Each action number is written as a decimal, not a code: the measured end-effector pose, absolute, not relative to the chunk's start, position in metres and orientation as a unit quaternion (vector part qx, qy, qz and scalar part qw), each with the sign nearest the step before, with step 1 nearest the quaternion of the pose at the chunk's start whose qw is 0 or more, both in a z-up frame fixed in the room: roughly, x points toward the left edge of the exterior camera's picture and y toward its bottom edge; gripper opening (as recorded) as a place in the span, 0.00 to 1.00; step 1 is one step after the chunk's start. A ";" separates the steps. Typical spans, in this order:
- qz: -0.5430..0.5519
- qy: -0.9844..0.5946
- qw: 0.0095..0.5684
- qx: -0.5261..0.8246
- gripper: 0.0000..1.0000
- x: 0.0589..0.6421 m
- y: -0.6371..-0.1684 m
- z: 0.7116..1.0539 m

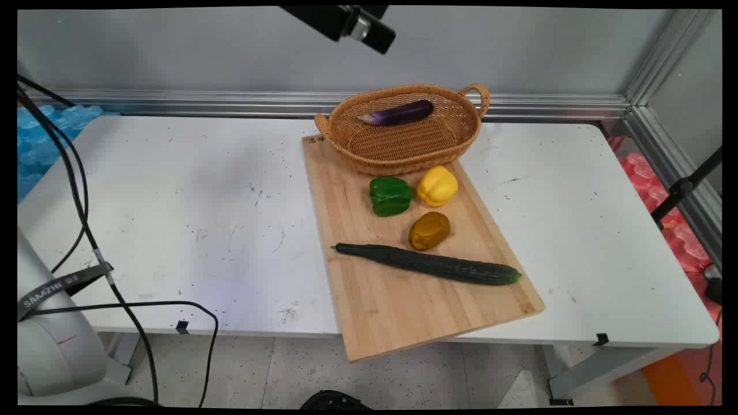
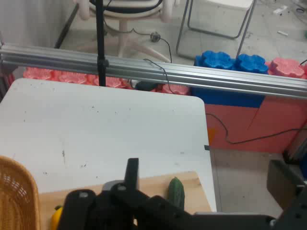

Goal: Pick up the potato from the cutting board

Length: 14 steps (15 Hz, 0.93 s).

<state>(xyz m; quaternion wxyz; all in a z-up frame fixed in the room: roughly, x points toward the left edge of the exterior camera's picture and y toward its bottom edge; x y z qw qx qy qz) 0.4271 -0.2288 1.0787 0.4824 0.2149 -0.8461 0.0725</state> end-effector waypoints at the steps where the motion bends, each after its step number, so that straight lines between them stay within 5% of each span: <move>1: 0.071 -0.848 0.477 0.219 1.00 0.425 -0.229 1.075; 14: 0.057 -0.865 0.352 0.354 1.00 0.357 -0.247 0.996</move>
